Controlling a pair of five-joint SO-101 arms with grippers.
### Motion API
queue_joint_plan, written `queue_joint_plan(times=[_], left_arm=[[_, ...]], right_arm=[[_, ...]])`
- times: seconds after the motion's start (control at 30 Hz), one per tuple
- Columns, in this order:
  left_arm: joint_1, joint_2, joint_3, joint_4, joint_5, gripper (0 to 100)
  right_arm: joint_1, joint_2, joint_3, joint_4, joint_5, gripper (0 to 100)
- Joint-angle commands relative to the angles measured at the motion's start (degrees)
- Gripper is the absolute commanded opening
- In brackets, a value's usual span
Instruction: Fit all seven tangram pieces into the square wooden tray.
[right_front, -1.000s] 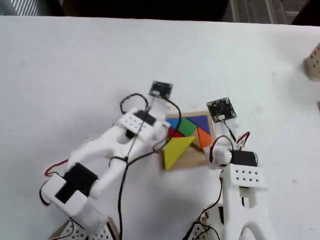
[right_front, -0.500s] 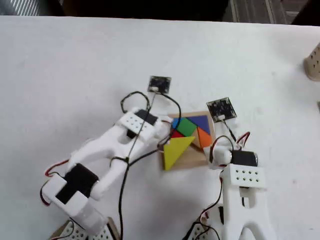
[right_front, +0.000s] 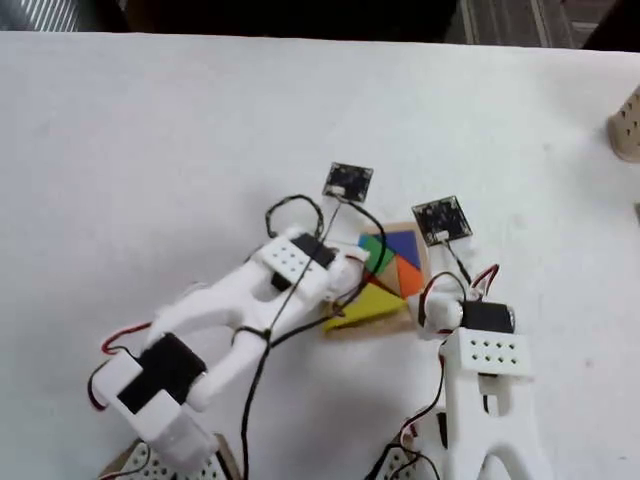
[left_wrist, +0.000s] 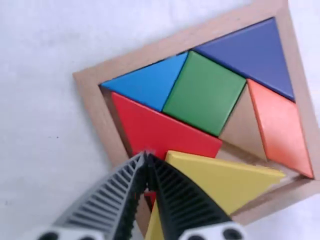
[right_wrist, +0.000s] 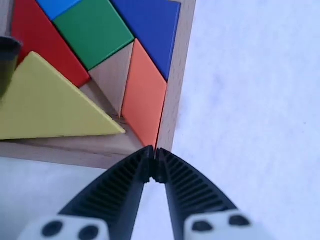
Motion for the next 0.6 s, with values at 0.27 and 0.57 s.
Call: queue_joint_plan(times=[0.27, 0.57], left_arm=[[5.8, -0.6, -2.1, -1.2, 0.5, 2], [1.0, -4.6, -1.6, 4.1, 0.1, 2]], right_arm=[[4.4, -1.6, -0.5, -2.7, -1.9, 1.8], [4.4, -1.5, -0.4, -2.8, -1.8, 1.8]])
